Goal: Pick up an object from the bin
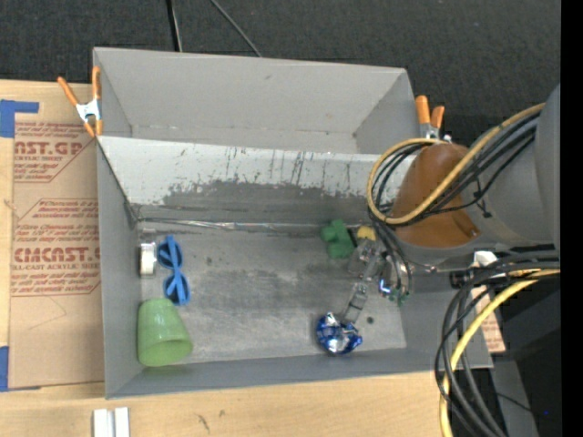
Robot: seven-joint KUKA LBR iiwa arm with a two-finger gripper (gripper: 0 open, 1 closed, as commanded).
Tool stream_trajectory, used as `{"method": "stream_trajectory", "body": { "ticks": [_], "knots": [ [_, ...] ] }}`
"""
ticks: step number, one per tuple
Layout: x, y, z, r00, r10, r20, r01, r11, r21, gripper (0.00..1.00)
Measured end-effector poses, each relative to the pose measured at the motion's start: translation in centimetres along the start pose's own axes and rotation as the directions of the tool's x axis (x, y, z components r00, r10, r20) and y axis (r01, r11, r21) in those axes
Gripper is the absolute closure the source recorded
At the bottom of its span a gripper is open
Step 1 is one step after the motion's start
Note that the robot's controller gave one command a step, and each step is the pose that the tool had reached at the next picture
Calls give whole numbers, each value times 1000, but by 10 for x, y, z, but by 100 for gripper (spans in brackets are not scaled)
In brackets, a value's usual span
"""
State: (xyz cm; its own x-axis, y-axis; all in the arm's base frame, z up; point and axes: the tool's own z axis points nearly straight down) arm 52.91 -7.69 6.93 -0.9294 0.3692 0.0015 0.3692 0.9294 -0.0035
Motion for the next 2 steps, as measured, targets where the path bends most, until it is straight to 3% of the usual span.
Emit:
{"method": "stream_trajectory", "body": {
  "ticks": [1, 2],
  "knots": [
    [24, -30, -43, 911, -412, 3, 412, 911, -1, 0],
    [54, 12, -2, 847, -532, 18, 532, 847, 0, 0]
  ]
}}
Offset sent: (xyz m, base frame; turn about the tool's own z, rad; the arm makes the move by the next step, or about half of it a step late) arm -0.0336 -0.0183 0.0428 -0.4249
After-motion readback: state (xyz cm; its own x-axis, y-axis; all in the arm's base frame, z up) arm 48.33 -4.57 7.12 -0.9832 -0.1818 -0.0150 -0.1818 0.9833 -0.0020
